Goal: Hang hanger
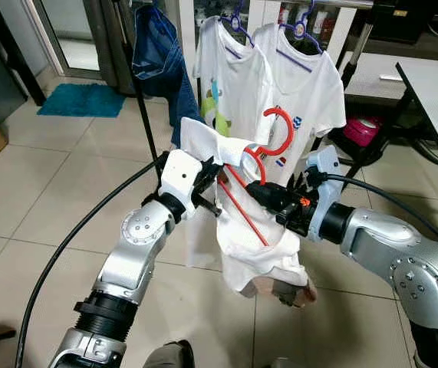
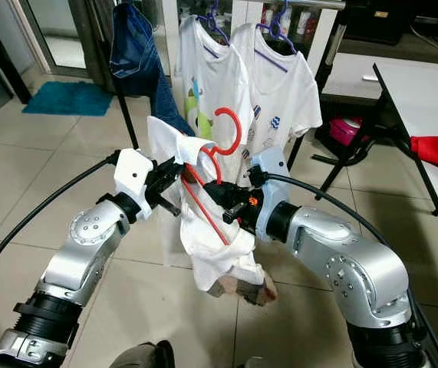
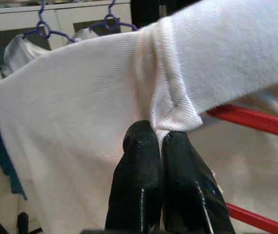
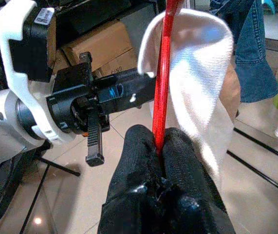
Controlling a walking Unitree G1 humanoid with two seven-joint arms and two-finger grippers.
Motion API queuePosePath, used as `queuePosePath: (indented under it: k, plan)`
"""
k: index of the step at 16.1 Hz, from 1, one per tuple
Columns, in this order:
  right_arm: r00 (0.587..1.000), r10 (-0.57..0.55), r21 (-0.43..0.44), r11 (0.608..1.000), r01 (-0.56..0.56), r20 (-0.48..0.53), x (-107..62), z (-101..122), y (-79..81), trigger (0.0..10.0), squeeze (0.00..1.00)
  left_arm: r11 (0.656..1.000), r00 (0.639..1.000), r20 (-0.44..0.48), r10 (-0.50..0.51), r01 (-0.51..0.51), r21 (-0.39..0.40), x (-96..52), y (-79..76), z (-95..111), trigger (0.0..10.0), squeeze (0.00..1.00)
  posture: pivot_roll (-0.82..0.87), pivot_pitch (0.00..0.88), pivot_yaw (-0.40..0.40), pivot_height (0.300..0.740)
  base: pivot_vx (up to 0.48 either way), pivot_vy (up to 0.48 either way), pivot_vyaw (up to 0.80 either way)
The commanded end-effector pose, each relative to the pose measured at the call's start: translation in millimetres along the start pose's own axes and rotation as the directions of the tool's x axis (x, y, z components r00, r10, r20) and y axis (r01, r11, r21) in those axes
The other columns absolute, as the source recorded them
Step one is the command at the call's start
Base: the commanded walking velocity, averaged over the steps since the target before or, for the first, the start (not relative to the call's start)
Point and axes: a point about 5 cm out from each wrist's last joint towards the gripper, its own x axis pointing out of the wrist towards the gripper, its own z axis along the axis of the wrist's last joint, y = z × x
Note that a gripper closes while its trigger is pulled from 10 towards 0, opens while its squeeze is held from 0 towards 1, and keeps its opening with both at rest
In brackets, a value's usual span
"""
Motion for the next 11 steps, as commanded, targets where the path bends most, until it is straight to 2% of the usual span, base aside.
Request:
queuePosePath:
  k: [1, 3, 5, 6, 9, 11]
  plan:
    - [1.000, 0.011, -0.011, 1.000, -0.011, 0.015, 0.3, 6, 2.5, 10.0, 0.00, 0.999, 0.999, 0.026, 0.043, -0.043, -0.011, 0.5, 6.5, 4, 0.0, 0.00, -0.21, 0.106, 0.007, 0.740, 0.000, 0.000, 0.00]
    - [0.993, -0.094, 0.016, 0.995, 0.096, -0.067, 1.3, -5, -7.8, 10.0, 0.00, 0.994, 0.994, 0.043, 0.104, -0.102, -0.037, -1.2, 12.7, 6, 0.0, 0.00, -0.21, 0.107, 0.001, 0.740, 0.000, 0.000, 0.00]
    - [0.957, -0.229, 0.030, 0.971, 0.238, -0.178, -1.9, -22, -22.7, 10.0, 0.00, 0.989, 0.990, 0.022, 0.141, -0.140, -0.042, -3.4, 15.2, 2, 0.0, 0.00, -0.21, 0.110, -0.002, 0.740, 0.000, 0.000, 0.00]
    - [0.943, -0.257, 0.009, 0.964, 0.265, -0.210, -3.6, -25, -25.1, 10.0, 0.00, 0.986, 0.987, 0.001, 0.162, -0.162, -0.040, -4.5, 16.3, -2, 0.0, 0.00, -0.21, 0.110, -0.004, 0.740, 0.000, 0.000, 0.00]
    - [0.938, -0.249, 0.013, 0.966, 0.259, -0.241, -4.8, -26, -20.4, 10.0, 0.00, 0.977, 0.977, -0.048, 0.208, -0.210, -0.034, -6.7, 18.8, -11, 0.0, 0.00, -0.22, 0.110, -0.008, 0.740, 0.000, 0.000, 0.00]
    - [0.911, -0.309, 0.009, 0.946, 0.324, -0.272, -6.9, -26, -25.0, 10.0, 0.00, 0.974, 0.972, -0.070, 0.225, -0.227, -0.023, -7.2, 19.5, -14, 0.0, 0.00, -0.22, 0.105, -0.012, 0.740, 0.000, 0.000, 0.00]
